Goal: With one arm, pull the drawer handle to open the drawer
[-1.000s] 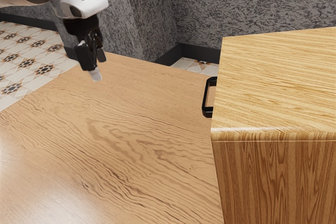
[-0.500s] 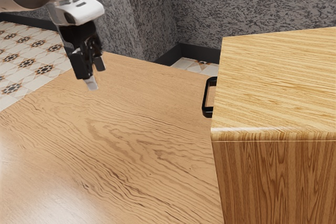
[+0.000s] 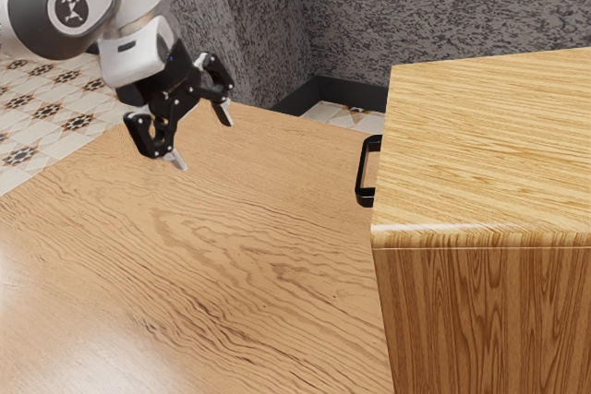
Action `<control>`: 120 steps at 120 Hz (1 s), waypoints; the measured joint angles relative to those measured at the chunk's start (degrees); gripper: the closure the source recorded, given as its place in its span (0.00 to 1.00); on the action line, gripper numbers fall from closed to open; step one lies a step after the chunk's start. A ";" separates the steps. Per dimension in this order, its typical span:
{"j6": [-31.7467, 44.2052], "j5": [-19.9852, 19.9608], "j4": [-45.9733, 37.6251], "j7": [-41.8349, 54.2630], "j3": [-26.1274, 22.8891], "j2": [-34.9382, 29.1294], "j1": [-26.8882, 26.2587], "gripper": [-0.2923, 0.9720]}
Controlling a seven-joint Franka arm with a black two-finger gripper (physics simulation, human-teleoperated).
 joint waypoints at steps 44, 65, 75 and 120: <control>8.79 -15.84 -2.18 25.72 -0.23 0.56 0.07 0.35; 10.16 -20.27 -0.97 34.25 -0.28 2.38 -0.93 0.45; 10.55 -21.07 -1.45 37.56 -0.31 1.23 -1.56 0.48; 11.42 -23.90 -1.76 48.12 -1.87 2.16 -6.49 0.51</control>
